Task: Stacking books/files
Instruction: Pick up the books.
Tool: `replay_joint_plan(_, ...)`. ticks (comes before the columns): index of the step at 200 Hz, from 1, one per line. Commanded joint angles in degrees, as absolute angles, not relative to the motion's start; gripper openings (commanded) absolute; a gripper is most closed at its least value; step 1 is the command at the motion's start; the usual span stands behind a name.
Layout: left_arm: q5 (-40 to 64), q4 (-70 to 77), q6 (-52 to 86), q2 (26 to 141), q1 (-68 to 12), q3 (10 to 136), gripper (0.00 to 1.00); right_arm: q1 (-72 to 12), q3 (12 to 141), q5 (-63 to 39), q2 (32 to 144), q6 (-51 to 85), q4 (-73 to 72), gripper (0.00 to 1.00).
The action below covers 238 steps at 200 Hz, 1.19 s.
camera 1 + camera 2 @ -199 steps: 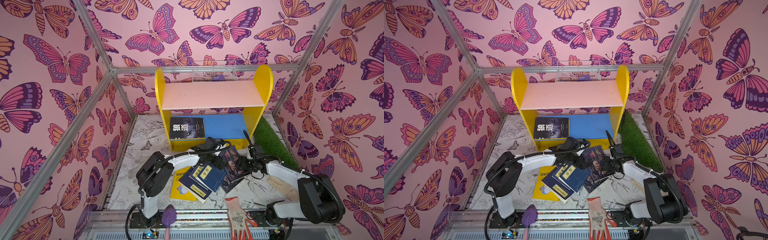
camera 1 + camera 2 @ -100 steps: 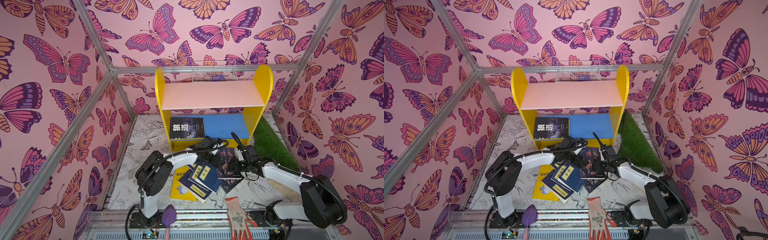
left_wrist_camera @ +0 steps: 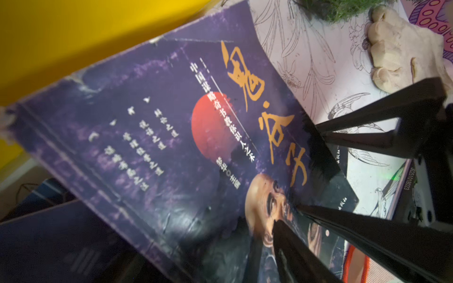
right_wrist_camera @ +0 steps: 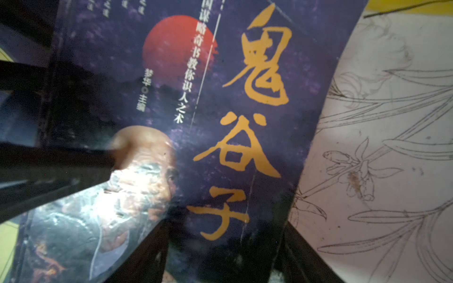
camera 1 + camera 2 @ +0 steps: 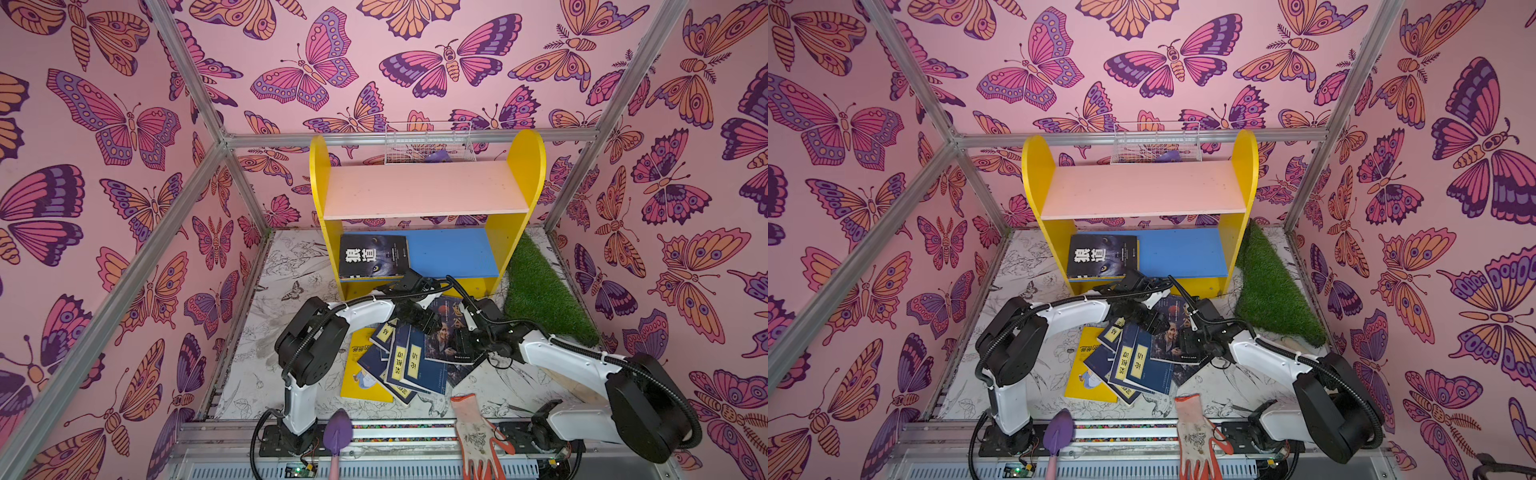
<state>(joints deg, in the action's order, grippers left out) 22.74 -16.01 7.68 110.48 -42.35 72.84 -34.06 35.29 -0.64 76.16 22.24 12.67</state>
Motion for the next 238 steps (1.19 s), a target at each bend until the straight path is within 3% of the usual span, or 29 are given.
replay_joint_plan(1, 29.7, -22.0, 6.9, 113.8, -43.6, 74.1, 0.6, -36.8, 35.9, -1.7, 80.0, 19.4, 13.2, 0.7)
replay_joint_plan(59, 31.4, -21.4, 6.2, 115.2, -46.5, 80.9, 0.31, -37.6, 35.7, 0.6, 79.9, 19.6, 13.2, 0.71)
replay_joint_plan(89, 29.9, -21.5, 5.2, 115.2, -47.5, 81.5, 0.0, -37.9, 35.4, 1.7, 78.8, 19.9, 13.6, 0.71)
replay_joint_plan(140, 25.9, -21.5, 1.2, 111.2, -48.6, 78.8, 0.0, -37.8, 33.6, 11.9, 72.9, 24.5, 15.0, 0.72)
replay_joint_plan(187, 21.4, -14.1, -3.8, 97.7, -49.0, 68.0, 0.0, -37.7, 31.1, 25.0, 62.5, 30.8, 18.4, 0.73)
replay_joint_plan(216, 20.1, -2.1, 5.8, 87.1, -45.6, 58.8, 0.0, -37.5, 29.5, 33.3, 54.9, 33.7, 18.4, 0.72)
replay_joint_plan(238, 19.0, 18.1, 21.2, 79.7, -40.3, 48.6, 0.0, -37.5, 31.4, 36.1, 52.9, 32.4, 19.7, 0.71)
